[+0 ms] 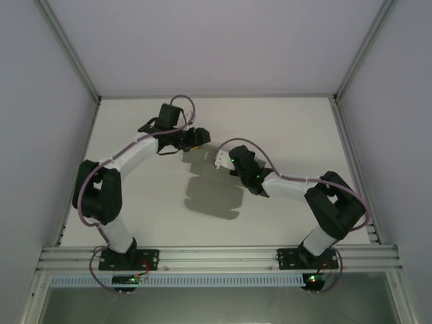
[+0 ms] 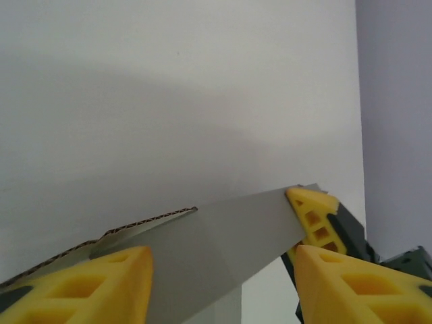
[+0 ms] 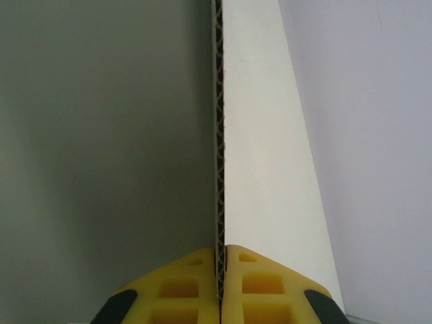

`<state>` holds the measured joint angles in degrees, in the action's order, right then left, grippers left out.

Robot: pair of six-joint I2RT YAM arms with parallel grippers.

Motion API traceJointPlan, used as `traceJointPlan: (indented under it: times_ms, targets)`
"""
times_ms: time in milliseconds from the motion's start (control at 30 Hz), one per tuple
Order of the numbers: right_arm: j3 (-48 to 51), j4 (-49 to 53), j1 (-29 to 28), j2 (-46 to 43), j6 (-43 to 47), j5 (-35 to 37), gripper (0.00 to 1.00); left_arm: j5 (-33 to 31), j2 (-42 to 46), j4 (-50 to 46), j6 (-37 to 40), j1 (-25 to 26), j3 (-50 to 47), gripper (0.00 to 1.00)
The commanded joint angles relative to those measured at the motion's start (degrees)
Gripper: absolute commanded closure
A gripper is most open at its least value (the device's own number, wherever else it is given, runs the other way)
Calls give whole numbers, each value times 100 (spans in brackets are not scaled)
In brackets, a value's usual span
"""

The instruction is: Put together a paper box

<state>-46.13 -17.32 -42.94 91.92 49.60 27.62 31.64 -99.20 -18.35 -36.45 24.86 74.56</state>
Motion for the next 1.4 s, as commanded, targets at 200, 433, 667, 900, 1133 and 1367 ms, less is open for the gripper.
traceJointPlan:
  times_ms: [200, 433, 667, 900, 1133, 1367]
  targets:
    - [29, -591, -241, 76, -117, 86, 100, 1017, -347, 1404, -927, 279, -329, 61]
    - [77, -662, -342, 73, -129, 196, 100, 796, -413, 1436, -1039, 369, -220, 82]
    - [216, -263, -290, -273, -419, 58, 100, -222, 352, 506, -392, 304, -526, 59]
    - [304, 359, -107, -729, -825, -52, 100, -1431, 1935, -217, 203, -202, -1667, 0]
    - [302, 842, 84, -1036, -1269, -544, 100, -2605, 2428, -482, 467, -754, -2766, 0]
    - [122, 1097, 84, -983, -1471, -458, 100, -2053, 1981, 370, 633, -742, -2932, 0]
